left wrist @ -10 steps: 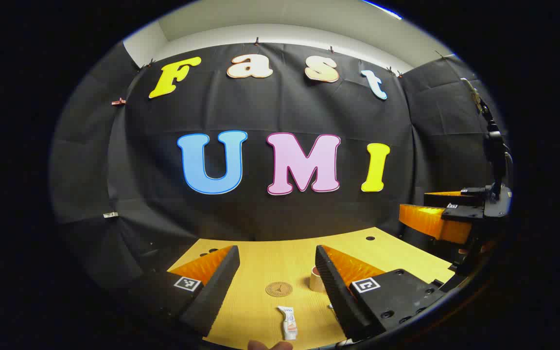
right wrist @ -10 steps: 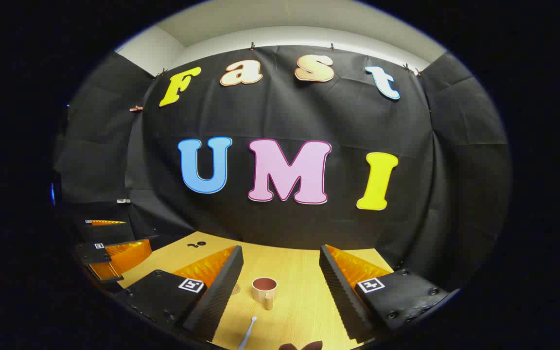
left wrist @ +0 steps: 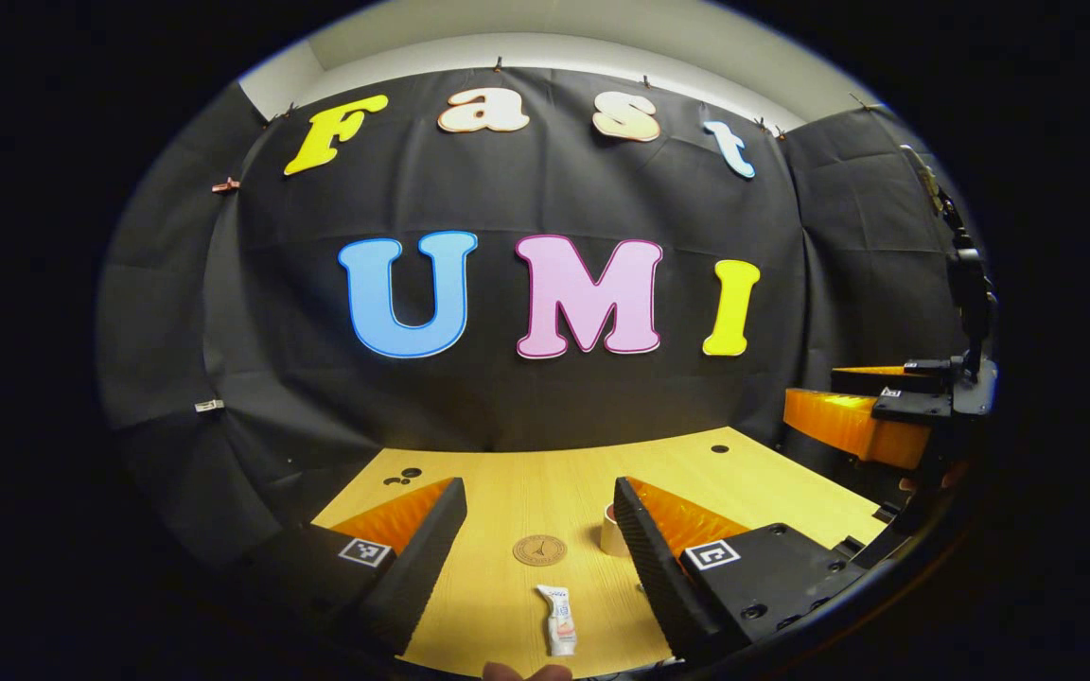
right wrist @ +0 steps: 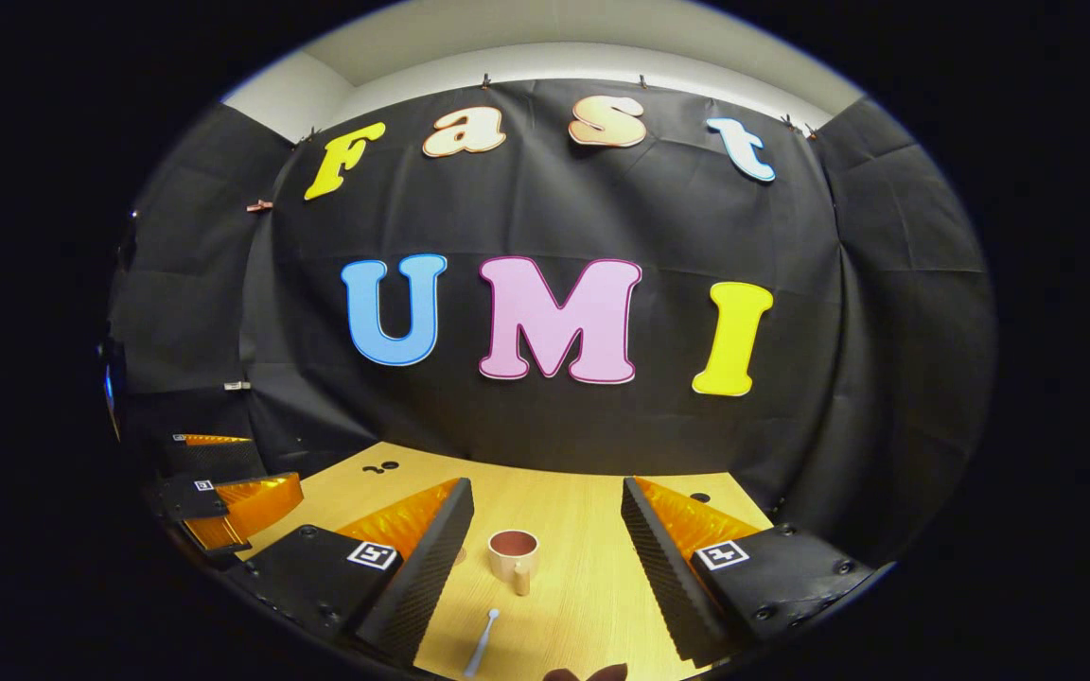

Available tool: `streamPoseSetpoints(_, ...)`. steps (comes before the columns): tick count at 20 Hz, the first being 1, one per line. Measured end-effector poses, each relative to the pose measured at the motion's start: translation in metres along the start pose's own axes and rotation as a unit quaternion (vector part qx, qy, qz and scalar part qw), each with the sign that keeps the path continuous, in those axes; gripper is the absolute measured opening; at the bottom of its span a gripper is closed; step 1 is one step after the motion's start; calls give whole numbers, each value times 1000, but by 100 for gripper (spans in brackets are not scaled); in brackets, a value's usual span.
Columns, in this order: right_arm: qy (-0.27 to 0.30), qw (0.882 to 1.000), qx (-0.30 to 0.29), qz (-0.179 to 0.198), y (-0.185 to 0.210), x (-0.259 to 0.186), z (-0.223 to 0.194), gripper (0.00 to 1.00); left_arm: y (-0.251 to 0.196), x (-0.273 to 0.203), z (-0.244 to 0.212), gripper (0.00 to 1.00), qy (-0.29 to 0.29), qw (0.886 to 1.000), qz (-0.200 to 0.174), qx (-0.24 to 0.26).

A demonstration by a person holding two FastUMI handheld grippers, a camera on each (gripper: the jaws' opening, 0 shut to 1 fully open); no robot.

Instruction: Put the toothbrush and toothpaste on the desktop into the cup, then pick up the cup and place it on the coaster on the desktop.

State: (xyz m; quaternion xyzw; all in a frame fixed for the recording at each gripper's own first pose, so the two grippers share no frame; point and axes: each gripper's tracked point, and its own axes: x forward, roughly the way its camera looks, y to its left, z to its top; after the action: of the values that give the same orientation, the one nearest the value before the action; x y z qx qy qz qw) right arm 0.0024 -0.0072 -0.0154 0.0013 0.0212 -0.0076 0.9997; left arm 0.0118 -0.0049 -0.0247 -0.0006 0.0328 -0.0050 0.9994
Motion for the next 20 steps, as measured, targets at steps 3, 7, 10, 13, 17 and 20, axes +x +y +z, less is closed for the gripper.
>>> streamPoseSetpoints(3,7,1000,7,0,-3,2,-5,97,-5,6,-8,97,12,1000,-1,1)
streamPoseSetpoints(7,14,1000,5,3,-4,11,-13,97,-7,17,-23,97,33,999,0,9)
streamPoseSetpoints(10,24,1000,8,5,-5,16,-20,97,-13,30,-50,97,69,998,-4,2)
streamPoseSetpoints(13,35,999,11,5,-11,20,-30,97,-14,44,-82,97,123,992,-1,-13)
streamPoseSetpoints(17,47,999,11,-5,-29,23,-38,98,-21,64,-135,97,191,981,2,-13)
streamPoseSetpoints(20,57,998,16,-19,-47,25,-44,97,-24,75,-172,98,238,971,0,-7)
